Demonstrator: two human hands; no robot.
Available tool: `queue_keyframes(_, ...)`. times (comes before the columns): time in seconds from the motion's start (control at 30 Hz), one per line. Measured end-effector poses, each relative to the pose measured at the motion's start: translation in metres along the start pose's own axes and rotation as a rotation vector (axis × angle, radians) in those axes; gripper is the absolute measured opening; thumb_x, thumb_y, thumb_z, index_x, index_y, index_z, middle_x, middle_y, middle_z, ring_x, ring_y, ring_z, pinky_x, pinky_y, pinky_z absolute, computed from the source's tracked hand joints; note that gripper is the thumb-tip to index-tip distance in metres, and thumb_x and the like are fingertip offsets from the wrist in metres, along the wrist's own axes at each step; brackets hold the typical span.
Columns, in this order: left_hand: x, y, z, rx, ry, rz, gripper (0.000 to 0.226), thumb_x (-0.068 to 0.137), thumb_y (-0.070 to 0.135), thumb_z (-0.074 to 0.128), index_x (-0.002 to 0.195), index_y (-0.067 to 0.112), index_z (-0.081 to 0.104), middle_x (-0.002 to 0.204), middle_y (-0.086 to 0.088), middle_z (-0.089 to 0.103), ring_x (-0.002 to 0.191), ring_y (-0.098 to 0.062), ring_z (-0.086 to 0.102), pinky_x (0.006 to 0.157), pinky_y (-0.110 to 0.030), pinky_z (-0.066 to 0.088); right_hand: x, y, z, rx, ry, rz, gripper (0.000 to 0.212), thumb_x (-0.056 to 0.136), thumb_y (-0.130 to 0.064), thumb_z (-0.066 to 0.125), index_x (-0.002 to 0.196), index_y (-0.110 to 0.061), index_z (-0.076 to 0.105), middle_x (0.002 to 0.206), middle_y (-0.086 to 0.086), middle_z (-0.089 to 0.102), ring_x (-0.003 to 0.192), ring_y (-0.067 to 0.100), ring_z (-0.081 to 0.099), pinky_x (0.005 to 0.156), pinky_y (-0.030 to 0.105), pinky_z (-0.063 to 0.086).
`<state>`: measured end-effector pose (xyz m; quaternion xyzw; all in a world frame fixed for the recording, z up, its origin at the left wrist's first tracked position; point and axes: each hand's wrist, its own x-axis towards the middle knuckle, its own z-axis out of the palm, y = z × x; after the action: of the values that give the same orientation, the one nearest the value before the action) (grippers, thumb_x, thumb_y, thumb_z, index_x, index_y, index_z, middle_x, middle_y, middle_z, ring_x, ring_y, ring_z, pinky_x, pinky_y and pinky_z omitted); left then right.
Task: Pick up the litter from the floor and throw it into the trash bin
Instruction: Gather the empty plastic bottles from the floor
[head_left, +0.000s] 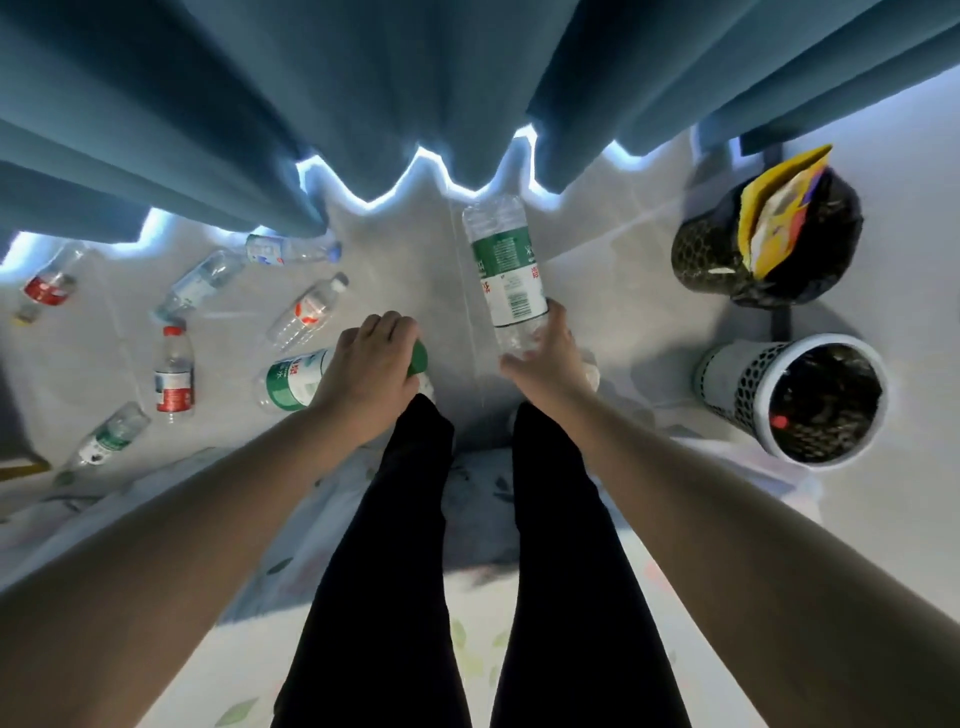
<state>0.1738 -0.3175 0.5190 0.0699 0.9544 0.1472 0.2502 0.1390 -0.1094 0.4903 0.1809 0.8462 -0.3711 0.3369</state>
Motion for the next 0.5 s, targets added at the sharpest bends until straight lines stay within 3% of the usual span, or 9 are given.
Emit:
queue_keyframes(0.1,0.015,0.039,-0.008,0.031,-0.025,0.045,0.026,0.078,0.012,0.065,0.101,0.005,0.054,0.100,-0.013,0.055,0.095,-0.034,0.052,0.080,-0.044,0.040,-0.002,0.032,-0.037,0.044,0.041,0.053,0.075,0.075,-0.016,0.067,0.140,-0.024,0.030,0.126,-0.004,0.050,0.106,0.016,0.052,0.082,0.029,0.041)
queue_keyframes(0.23,0.037,0.104,-0.016,0.058,-0.047,0.087,0.026,0.078,0.012,0.066,0.100,0.006,0.054,0.101,-0.013,0.054,0.096,-0.035,0.051,0.077,-0.043,0.038,-0.004,0.079,-0.086,0.173,0.077,0.108,0.075,0.071,-0.017,0.070,0.136,-0.021,0.032,0.126,0.000,0.055,0.107,0.021,0.058,0.090,0.041,0.051)
queue_keyframes(0.5,0.107,0.272,-0.004,-0.024,-0.179,0.245,0.022,0.085,0.018,0.064,0.103,0.009,0.054,0.106,-0.010,0.053,0.100,-0.029,0.049,0.084,-0.040,0.040,0.003,0.181,-0.196,0.364,0.218,0.172,0.060,0.075,-0.011,0.070,0.126,-0.012,0.039,0.116,0.007,0.054,0.101,0.024,0.058,0.077,0.030,0.045)
